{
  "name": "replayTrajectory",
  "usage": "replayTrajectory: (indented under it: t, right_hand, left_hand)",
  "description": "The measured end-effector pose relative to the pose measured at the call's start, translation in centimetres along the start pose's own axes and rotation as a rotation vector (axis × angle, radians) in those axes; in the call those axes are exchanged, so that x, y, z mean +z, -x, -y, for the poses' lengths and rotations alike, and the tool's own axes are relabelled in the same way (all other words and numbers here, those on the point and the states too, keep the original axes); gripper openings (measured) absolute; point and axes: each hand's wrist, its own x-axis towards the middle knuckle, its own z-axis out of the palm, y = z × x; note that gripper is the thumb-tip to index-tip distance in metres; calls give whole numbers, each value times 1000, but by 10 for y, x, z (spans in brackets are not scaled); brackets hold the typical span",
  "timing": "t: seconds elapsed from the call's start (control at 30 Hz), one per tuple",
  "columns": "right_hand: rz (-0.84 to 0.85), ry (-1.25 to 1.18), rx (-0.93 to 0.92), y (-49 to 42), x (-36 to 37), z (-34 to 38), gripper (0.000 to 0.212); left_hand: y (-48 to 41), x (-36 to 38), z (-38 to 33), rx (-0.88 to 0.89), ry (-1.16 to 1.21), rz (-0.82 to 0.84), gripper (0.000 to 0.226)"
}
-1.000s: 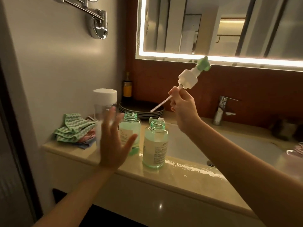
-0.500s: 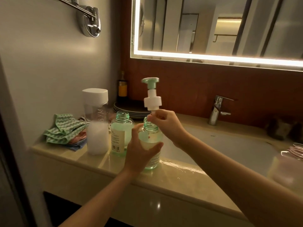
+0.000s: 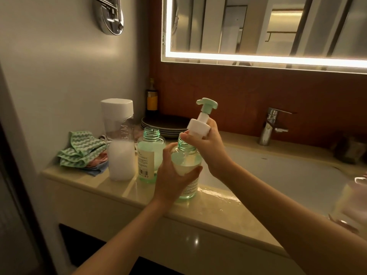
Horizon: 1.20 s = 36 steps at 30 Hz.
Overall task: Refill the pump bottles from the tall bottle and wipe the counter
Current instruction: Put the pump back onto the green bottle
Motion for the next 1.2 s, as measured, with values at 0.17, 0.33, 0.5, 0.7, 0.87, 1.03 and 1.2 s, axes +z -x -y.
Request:
replayTrajectory:
  t: [0.17, 0.33, 0.5, 0.7, 0.87, 1.03, 1.2]
  right_hand:
    - [77, 112, -14, 0, 2, 8, 49]
    - [111, 266, -153, 4, 4, 6, 48]
    - [70, 367, -200, 4, 3, -2, 48]
    - [192, 456, -245, 12, -4, -7, 45]
    - [219, 335, -113, 6, -1, 2, 46]
    - [140, 381, -117, 9, 6, -4, 34]
    - [-3, 658, -321, 14, 0, -5, 41]
  left_hand:
    - [0, -1, 3, -29, 8, 16, 75]
    - [0, -2, 1, -47, 1, 26, 77]
    - [-1, -1, 2, -41, -6, 19, 79]
    - [1, -2, 0, -16, 33, 14, 74]
    - [0, -1, 0, -25, 41, 1, 75]
    - [0, -2, -1, -32, 37, 13, 76]
    - [0, -2, -1, -7, 2, 1, 77]
